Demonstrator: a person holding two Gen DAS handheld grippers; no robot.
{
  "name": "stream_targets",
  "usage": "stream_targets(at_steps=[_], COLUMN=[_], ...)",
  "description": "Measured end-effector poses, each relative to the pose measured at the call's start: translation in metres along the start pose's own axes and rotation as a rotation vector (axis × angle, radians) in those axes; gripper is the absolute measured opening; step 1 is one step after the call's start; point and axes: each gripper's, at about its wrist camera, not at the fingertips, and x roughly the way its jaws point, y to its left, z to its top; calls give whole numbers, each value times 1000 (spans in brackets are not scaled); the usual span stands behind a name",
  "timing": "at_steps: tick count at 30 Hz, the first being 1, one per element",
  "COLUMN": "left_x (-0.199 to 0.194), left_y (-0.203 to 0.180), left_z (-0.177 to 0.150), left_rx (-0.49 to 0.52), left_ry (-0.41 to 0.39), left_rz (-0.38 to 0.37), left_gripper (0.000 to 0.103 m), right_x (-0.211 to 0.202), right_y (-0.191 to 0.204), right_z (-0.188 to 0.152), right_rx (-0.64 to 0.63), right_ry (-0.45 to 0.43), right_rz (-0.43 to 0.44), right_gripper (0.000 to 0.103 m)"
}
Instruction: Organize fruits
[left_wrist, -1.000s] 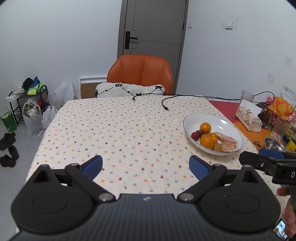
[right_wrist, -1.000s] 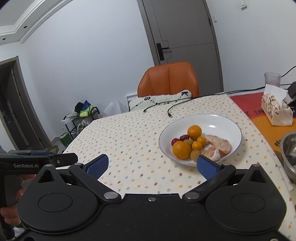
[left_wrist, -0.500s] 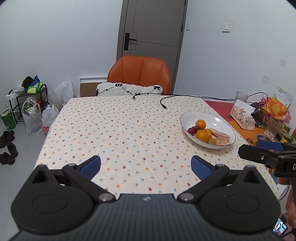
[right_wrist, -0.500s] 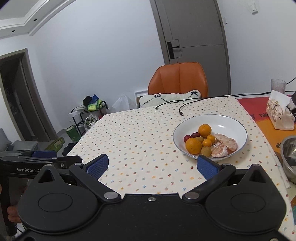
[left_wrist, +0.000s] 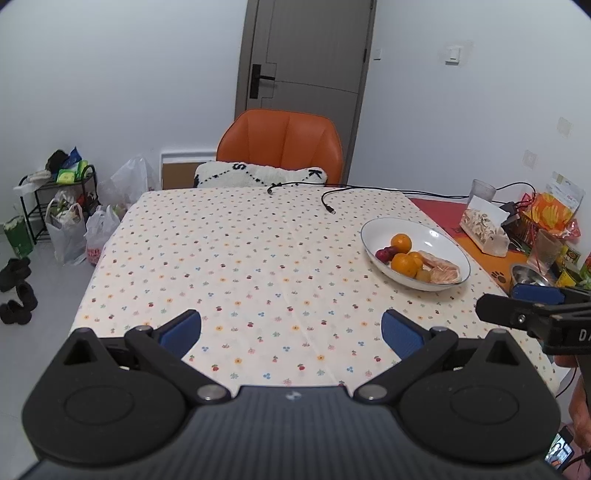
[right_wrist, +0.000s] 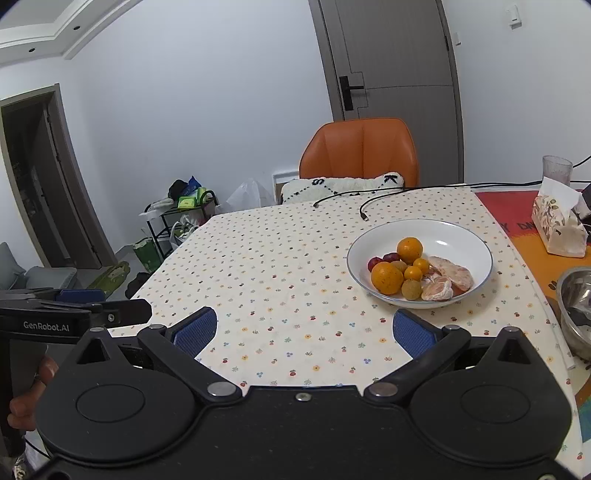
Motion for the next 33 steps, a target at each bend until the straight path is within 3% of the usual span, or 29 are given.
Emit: stream_targets(at_steps=[33], left_x=[-2], left_y=[6], left_z=[-1], left_rx=[-6], left_ry=[-2], left_rz=[3], left_gripper=[103], right_x=[0], right_y=[2], right_z=[0], right_rx=[-11], right_ry=[4], right_rz=[-1], right_gripper=[103])
